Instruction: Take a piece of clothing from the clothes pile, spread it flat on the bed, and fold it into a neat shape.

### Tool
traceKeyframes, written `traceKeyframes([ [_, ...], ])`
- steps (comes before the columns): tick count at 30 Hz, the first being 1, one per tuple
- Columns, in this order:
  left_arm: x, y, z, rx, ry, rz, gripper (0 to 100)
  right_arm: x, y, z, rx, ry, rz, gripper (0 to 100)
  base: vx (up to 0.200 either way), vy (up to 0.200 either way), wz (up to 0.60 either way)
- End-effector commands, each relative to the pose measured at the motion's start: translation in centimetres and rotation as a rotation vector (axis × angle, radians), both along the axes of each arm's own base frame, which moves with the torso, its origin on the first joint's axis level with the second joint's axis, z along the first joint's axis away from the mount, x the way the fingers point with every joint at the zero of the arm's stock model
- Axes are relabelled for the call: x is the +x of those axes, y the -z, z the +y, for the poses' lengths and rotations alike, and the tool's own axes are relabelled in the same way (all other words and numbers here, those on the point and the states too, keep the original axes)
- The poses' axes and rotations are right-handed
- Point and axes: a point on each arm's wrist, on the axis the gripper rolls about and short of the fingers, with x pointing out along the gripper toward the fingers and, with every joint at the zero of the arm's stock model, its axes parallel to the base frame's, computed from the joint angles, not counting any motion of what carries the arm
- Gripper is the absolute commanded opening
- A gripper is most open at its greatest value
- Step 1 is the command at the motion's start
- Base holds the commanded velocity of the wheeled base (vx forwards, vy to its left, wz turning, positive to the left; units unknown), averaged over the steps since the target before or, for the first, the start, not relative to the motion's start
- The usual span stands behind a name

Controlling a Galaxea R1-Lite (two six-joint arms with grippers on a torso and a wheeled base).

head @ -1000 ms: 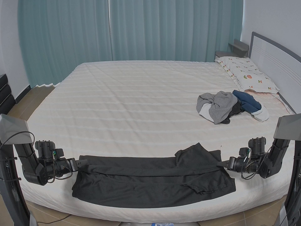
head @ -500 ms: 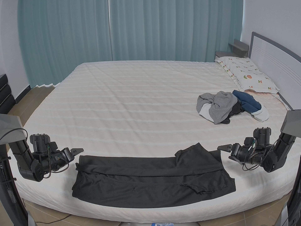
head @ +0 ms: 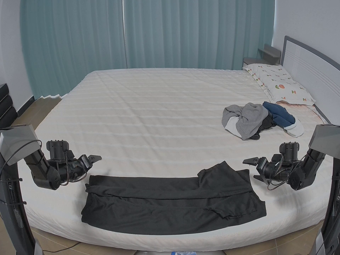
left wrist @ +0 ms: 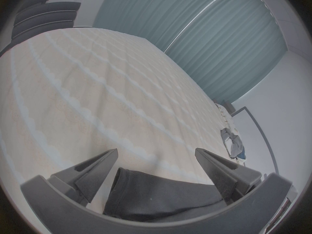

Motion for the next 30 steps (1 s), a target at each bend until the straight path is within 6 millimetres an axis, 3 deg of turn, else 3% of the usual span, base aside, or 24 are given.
traceKeyframes([
  [1,0.6,2.3,-0.6,0.012,0.001,0.051,100,0.5,1.4,0.1,0.014,0.028,0.038,100,0.0,0.0,0.0],
  [18,0.3,3.3,-1.0,0.035,-0.01,0.079,100,0.0,1.6,-0.2,-0.001,0.057,0.049,100,0.0,0.0,0.0],
  [19,0.3,3.3,-1.0,0.035,-0.01,0.079,0,0.0,1.6,-0.2,-0.001,0.059,0.049,100,0.0,0.0,0.0],
  [30,-0.2,3.2,-0.6,0.033,-0.023,0.093,0,0.1,1.7,-0.3,-0.018,0.077,0.052,100,0.0,0.0,0.0],
])
